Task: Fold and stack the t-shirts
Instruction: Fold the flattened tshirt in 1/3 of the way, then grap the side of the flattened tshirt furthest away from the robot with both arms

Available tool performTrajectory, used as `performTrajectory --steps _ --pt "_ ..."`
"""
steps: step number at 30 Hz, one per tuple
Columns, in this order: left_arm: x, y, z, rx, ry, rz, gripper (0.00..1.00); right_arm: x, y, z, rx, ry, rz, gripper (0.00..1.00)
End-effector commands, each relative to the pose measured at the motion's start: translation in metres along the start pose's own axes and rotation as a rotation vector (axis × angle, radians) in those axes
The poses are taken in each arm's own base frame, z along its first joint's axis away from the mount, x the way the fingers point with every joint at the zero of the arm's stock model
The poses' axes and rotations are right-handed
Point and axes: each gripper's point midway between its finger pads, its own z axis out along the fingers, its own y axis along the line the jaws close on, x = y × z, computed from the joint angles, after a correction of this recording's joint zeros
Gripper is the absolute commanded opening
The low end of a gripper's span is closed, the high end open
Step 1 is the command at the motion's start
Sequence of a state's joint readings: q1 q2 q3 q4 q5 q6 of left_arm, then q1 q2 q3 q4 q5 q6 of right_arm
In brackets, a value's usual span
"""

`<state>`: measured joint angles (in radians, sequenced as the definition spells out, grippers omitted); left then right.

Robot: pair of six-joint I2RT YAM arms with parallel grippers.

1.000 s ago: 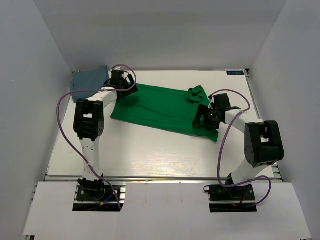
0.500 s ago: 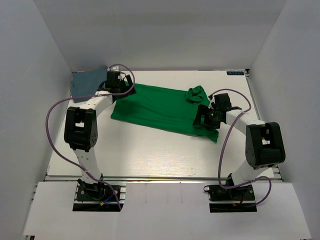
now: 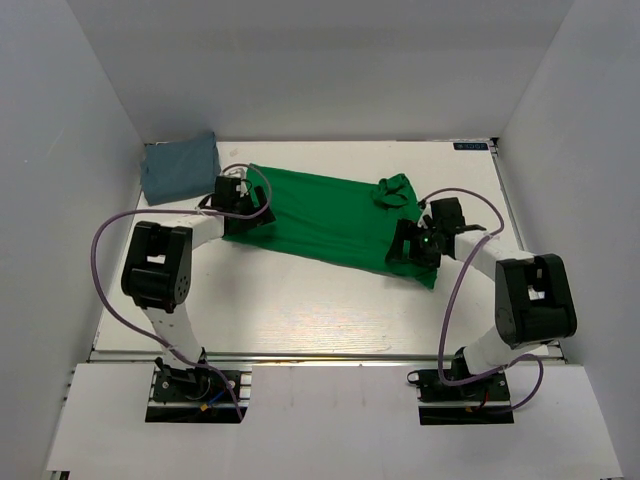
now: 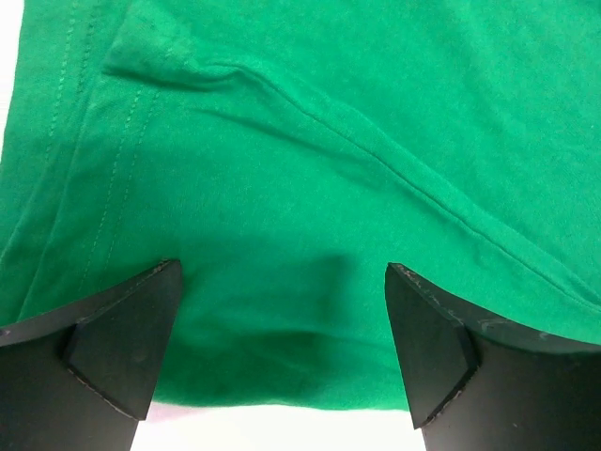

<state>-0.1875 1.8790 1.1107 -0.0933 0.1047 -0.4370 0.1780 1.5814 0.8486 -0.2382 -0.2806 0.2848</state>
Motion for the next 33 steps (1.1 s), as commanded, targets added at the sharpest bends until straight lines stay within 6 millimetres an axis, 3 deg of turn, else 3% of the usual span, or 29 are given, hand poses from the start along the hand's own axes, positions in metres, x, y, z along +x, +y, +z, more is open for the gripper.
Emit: performTrajectory --steps 1,5,7,8,9,11,15,16,18,19,21,22,24,25,26,28,31,32,33 --pt "0.064 0.023 -0.019 -0.066 0.175 -0.044 1.00 0.017 -0.001 -0.007 0.001 0.011 0.015 0.90" --pt "0.120 0.045 -0.053 -0.136 0.277 -0.102 1.00 0.042 -0.009 -0.016 0.026 0.024 0.036 0.90" --pt "0.138 0.049 -0.069 -0.144 0.304 -0.131 1.00 0.052 -0.013 -0.024 0.054 0.020 0.046 0.90" --pt "0.161 0.058 -0.080 -0.168 0.346 -0.147 1.00 0.065 -0.019 -0.027 0.078 0.025 0.060 0.90" --pt "0.157 0.055 -0.092 -0.154 0.315 -0.152 1.00 0.063 -0.018 -0.032 0.083 0.000 0.065 0.90" --pt "0.172 0.060 -0.106 -0.161 0.330 -0.154 1.00 0.068 -0.020 -0.039 0.097 -0.016 0.082 0.90" --pt "0.130 0.057 -0.123 -0.187 0.181 -0.121 1.00 0.050 -0.006 -0.059 0.061 -0.118 0.038 0.90" --pt "0.100 0.051 -0.125 -0.177 0.108 -0.118 1.00 0.041 -0.003 -0.064 0.056 -0.138 0.020 0.90" --pt "0.062 0.049 -0.131 -0.216 0.014 -0.110 1.00 0.010 0.008 -0.080 0.055 -0.207 -0.013 0.90" --pt "0.029 0.039 -0.139 -0.220 -0.048 -0.097 1.00 0.002 0.010 -0.083 0.060 -0.223 -0.027 0.90" --pt "0.002 0.038 -0.140 -0.260 -0.087 -0.073 1.00 -0.011 0.015 -0.085 0.050 -0.237 -0.049 0.90" --pt "-0.030 0.033 -0.147 -0.268 -0.153 -0.081 1.00 -0.035 0.027 -0.094 0.032 -0.287 -0.073 0.90" --pt "-0.043 0.038 -0.144 -0.330 -0.153 -0.070 1.00 -0.055 0.036 -0.094 0.006 -0.299 -0.089 0.90" --pt "-0.063 0.032 -0.147 -0.327 -0.194 -0.073 1.00 -0.072 0.045 -0.098 -0.009 -0.331 -0.103 0.90" --pt "-0.068 0.033 -0.145 -0.338 -0.199 -0.052 1.00 -0.084 0.044 -0.087 -0.007 -0.314 -0.099 0.90" --pt "-0.079 0.039 -0.134 -0.369 -0.206 -0.059 1.00 -0.106 0.051 -0.087 -0.009 -0.348 -0.097 0.90" --pt "-0.093 0.047 -0.121 -0.393 -0.203 -0.064 1.00 -0.125 0.042 -0.056 0.038 -0.297 -0.077 0.90" --pt "-0.095 0.054 -0.115 -0.407 -0.193 -0.073 1.00 -0.145 0.048 -0.053 0.040 -0.318 -0.086 0.90" --pt "-0.096 0.062 -0.102 -0.426 -0.168 -0.064 1.00 -0.146 0.043 -0.040 0.056 -0.291 -0.087 0.90"
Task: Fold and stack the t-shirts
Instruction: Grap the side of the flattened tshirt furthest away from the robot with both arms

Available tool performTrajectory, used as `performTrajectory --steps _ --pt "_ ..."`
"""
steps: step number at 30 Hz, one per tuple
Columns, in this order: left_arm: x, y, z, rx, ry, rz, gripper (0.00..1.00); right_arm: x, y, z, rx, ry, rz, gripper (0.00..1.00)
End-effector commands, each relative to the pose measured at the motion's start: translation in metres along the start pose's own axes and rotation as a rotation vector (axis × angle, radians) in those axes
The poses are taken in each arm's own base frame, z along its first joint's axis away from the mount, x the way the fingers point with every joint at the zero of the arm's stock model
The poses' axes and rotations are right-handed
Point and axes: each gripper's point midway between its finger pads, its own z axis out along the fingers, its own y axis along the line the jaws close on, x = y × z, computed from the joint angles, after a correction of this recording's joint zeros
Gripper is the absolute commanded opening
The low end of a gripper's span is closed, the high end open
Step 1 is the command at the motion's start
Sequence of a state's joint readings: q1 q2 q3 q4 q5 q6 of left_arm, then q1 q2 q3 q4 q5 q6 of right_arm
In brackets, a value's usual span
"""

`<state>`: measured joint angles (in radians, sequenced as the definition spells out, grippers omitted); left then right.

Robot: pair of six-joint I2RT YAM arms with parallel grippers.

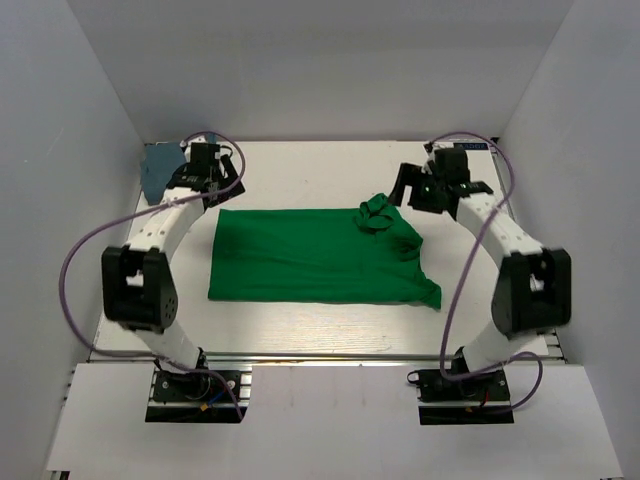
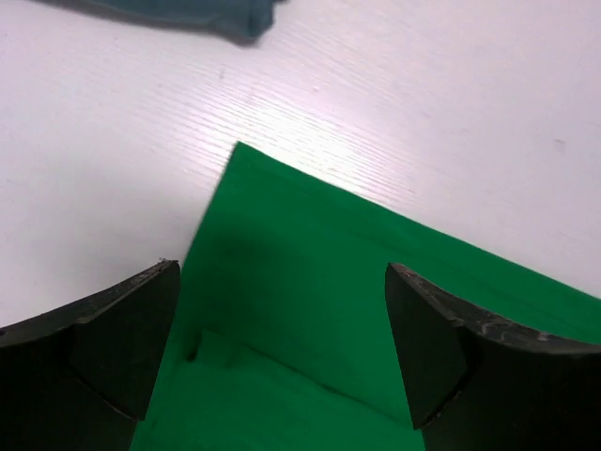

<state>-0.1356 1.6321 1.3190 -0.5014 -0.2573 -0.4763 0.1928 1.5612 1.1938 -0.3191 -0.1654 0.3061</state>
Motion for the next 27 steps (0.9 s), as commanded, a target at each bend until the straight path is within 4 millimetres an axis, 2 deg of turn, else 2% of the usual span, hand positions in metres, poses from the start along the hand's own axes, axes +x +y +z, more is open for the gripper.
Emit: performTrajectory --steps 1,3,4,5,6,7,8,9,12,13,14,17,18,19,20,21,22,24,25,26,27 --pt "0.005 0.016 0.028 -0.077 0.057 0.034 1.00 -0.032 0.002 0.029 0.034 -0.018 -0.031 0.90" --pt "0.012 0.019 0.048 -0.105 0.102 0.050 1.00 -0.030 0.002 0.039 0.042 0.017 -0.036 0.90" --pt "0.013 0.024 0.054 -0.118 0.110 0.044 1.00 -0.041 0.004 0.054 0.037 0.016 -0.047 0.90" --pt "0.012 0.025 0.061 -0.112 0.105 0.034 1.00 -0.041 0.005 0.058 0.039 0.027 -0.052 0.90" --pt "0.014 0.025 0.069 -0.113 0.106 0.035 1.00 -0.037 0.002 0.075 0.045 0.055 -0.068 0.90" --pt "0.014 0.028 0.072 -0.105 0.102 0.023 1.00 -0.038 0.005 0.081 0.041 0.057 -0.074 0.90" --pt "0.014 0.031 0.080 -0.101 0.101 0.020 0.98 -0.053 0.009 0.079 0.038 0.044 -0.074 0.90" --pt "0.018 0.031 0.083 -0.096 0.114 0.021 0.96 -0.042 0.004 0.094 0.049 0.079 -0.074 0.90" --pt "0.032 0.036 0.099 -0.107 0.150 0.022 0.91 -0.046 0.009 0.101 0.041 0.074 -0.079 0.90" --pt "0.031 0.040 0.103 -0.115 0.152 0.016 0.89 -0.040 0.007 0.108 0.045 0.094 -0.075 0.89" --pt "0.041 0.043 0.110 -0.126 0.177 0.021 0.87 -0.038 0.006 0.110 0.051 0.097 -0.072 0.89" --pt "0.055 0.042 0.118 -0.094 0.226 0.023 0.76 -0.025 0.001 0.115 0.067 0.135 -0.062 0.86" --pt "0.060 0.040 0.122 -0.084 0.237 0.022 0.67 -0.022 -0.001 0.112 0.071 0.141 -0.060 0.84" --pt "0.060 0.040 0.122 -0.084 0.238 0.022 0.62 -0.013 -0.004 0.111 0.077 0.162 -0.060 0.82" --pt "0.060 0.035 0.123 -0.054 0.240 0.017 0.57 -0.012 -0.005 0.110 0.081 0.156 -0.064 0.82" --pt "0.068 0.035 0.124 -0.048 0.262 0.018 0.52 -0.001 -0.008 0.105 0.089 0.175 -0.061 0.79" --pt "0.071 0.034 0.127 -0.032 0.258 0.026 0.39 -0.002 -0.009 0.104 0.089 0.160 -0.062 0.79" --pt "0.074 0.029 0.126 0.005 0.257 0.029 0.27 0.010 -0.012 0.100 0.089 0.183 -0.066 0.77" --pt "0.077 0.028 0.126 0.016 0.263 0.028 0.09 0.010 -0.010 0.100 0.083 0.179 -0.064 0.74" --pt "0.081 0.030 0.127 0.014 0.266 0.028 0.00 0.012 -0.011 0.102 0.081 0.184 -0.064 0.73" --pt "0.081 0.030 0.127 0.014 0.266 0.028 0.00 0.014 -0.009 0.103 0.067 0.193 -0.062 0.73"
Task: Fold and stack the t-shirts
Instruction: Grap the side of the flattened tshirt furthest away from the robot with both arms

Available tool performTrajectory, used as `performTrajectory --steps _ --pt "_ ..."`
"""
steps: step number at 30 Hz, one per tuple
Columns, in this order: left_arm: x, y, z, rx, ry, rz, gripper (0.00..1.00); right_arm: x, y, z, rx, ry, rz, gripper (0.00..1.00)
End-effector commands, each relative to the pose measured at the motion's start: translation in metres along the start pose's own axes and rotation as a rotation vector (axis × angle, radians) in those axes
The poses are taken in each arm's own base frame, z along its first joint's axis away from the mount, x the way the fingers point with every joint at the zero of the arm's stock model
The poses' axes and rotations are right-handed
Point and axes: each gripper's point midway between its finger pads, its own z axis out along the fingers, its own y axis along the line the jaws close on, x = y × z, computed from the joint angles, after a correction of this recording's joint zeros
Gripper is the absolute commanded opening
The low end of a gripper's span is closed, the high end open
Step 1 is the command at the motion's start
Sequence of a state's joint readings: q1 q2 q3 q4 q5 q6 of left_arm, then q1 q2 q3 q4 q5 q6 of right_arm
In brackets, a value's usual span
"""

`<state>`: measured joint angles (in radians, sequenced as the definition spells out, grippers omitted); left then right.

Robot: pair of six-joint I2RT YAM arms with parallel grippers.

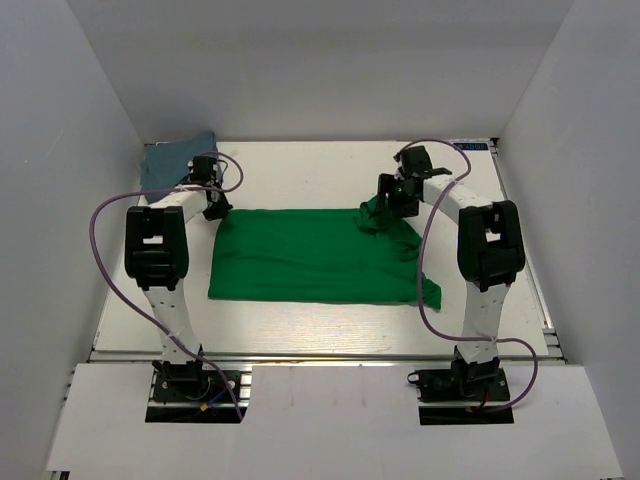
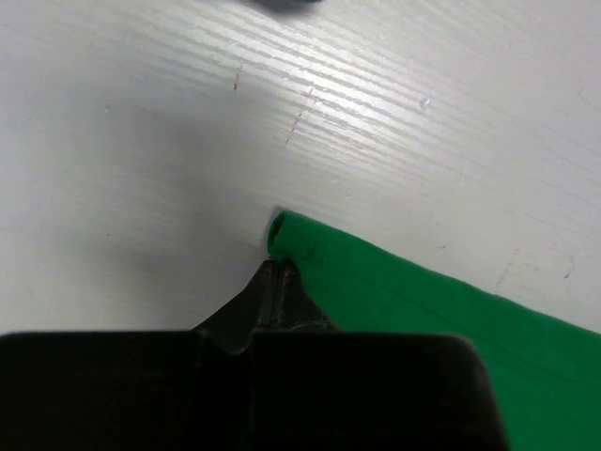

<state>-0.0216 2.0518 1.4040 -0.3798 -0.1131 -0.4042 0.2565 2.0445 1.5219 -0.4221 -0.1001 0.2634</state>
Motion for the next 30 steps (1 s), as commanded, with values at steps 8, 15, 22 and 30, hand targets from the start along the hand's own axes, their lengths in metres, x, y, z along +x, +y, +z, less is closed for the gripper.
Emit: performTrajectory --steps 8,15,22,30 --pt "0.011 -0.004 -0.006 0.062 -0.004 0.017 0.00 -0.024 0.015 -0.007 -0.062 -0.068 -0.024 0.58" --pt "0.004 -0.007 -0.011 0.069 -0.020 0.015 0.00 -0.027 0.009 0.005 -0.031 -0.060 -0.015 0.44" --pt "0.000 -0.010 -0.014 0.085 -0.034 0.023 0.00 -0.029 -0.002 0.013 0.030 -0.044 -0.009 0.36" --pt "-0.002 -0.010 -0.019 0.088 -0.043 0.022 0.00 -0.010 0.003 0.007 0.005 -0.022 -0.009 0.00"
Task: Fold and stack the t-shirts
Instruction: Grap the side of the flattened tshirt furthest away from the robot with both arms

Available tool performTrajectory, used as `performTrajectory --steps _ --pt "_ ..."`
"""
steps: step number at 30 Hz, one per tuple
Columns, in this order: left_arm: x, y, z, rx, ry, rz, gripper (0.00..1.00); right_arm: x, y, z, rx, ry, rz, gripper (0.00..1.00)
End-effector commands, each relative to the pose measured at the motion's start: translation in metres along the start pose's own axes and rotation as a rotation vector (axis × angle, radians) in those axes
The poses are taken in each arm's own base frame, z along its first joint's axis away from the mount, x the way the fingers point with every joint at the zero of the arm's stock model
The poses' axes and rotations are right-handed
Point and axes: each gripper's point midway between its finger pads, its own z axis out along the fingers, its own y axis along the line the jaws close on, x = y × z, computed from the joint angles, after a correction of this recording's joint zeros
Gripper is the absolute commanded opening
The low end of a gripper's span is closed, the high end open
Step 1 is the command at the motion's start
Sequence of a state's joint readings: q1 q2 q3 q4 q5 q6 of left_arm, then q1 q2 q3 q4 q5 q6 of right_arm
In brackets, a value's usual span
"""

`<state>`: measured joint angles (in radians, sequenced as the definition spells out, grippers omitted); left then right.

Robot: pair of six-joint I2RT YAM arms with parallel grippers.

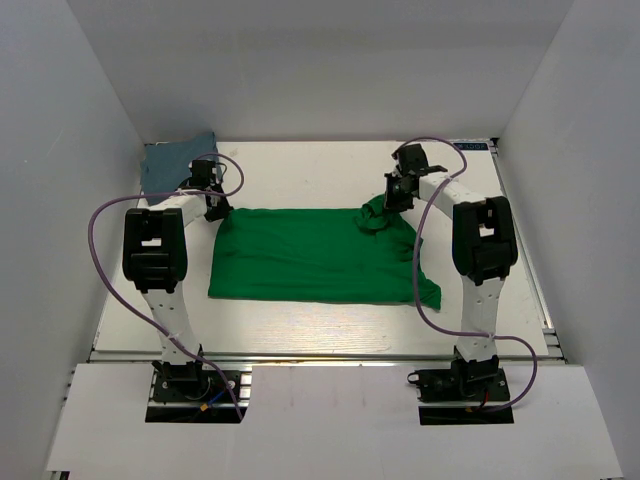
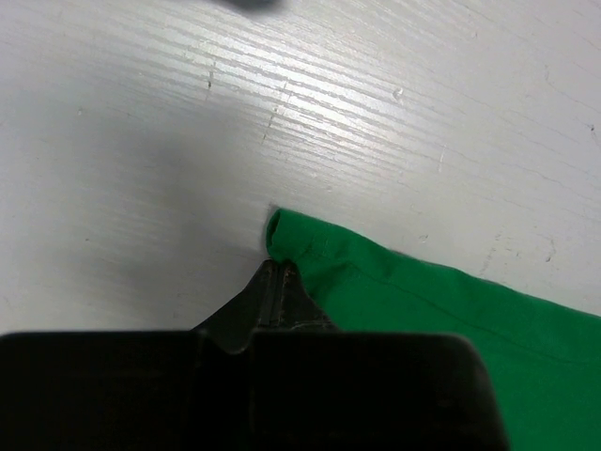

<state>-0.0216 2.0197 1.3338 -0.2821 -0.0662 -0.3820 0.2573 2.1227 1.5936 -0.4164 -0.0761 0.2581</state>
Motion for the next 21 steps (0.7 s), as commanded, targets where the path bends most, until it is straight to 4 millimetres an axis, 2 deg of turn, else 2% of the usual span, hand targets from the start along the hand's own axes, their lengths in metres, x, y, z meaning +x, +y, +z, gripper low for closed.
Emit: performTrajectory --steps 1,4,5,7,8,10,11,12,13,14,15,16,17,19,20,21 --pt "-0.003 -0.005 -0.017 0.032 -0.002 0.005 0.00 -0.005 0.012 -0.014 -0.045 -0.036 -0.004 0.00" --pt "-0.006 -0.008 -0.021 0.045 -0.009 0.005 0.00 -0.019 0.028 -0.034 -0.111 -0.076 -0.019 0.00" --pt "-0.009 -0.009 -0.024 0.049 -0.018 0.005 0.00 -0.029 0.035 -0.050 -0.132 -0.116 -0.031 0.00" --pt "-0.017 -0.011 -0.033 0.058 -0.043 0.003 0.00 -0.031 0.038 -0.063 -0.149 -0.127 -0.020 0.00" --pt "-0.020 -0.012 -0.036 0.062 -0.051 0.003 0.00 -0.038 0.044 -0.086 -0.163 -0.169 -0.020 0.00" --pt "-0.018 -0.010 -0.040 0.056 -0.062 0.002 0.00 -0.021 0.040 -0.091 -0.151 -0.150 -0.010 0.00" --pt "-0.021 -0.011 -0.046 0.061 -0.074 0.001 0.00 -0.028 0.045 -0.117 -0.164 -0.205 0.005 0.00" --pt "-0.018 -0.009 -0.048 0.062 -0.076 0.001 0.00 -0.024 0.045 -0.121 -0.163 -0.207 0.009 0.00" --pt "-0.018 -0.009 -0.050 0.062 -0.077 0.001 0.00 -0.003 0.037 -0.115 -0.145 -0.162 0.028 0.00" --pt "-0.020 -0.009 -0.053 0.067 -0.090 0.001 0.00 -0.004 0.039 -0.133 -0.153 -0.196 0.038 0.00" --pt "-0.018 -0.009 -0.059 0.070 -0.096 -0.010 0.00 0.003 0.040 -0.135 -0.156 -0.182 0.043 0.00" --pt "-0.018 -0.007 -0.062 0.063 -0.102 -0.011 0.00 0.020 0.037 -0.134 -0.154 -0.154 0.053 0.00" --pt "-0.018 -0.007 -0.065 0.065 -0.106 -0.011 0.00 0.023 0.038 -0.141 -0.158 -0.158 0.060 0.00" --pt "-0.017 -0.003 -0.075 0.059 -0.120 -0.013 0.00 0.041 0.030 -0.143 -0.136 -0.137 0.080 0.00" --pt "-0.011 -0.001 -0.076 0.056 -0.111 -0.024 0.00 0.041 0.031 -0.150 -0.137 -0.155 0.082 0.00" --pt "-0.009 -0.001 -0.079 0.057 -0.114 -0.025 0.00 0.051 0.025 -0.148 -0.112 -0.139 0.097 0.00"
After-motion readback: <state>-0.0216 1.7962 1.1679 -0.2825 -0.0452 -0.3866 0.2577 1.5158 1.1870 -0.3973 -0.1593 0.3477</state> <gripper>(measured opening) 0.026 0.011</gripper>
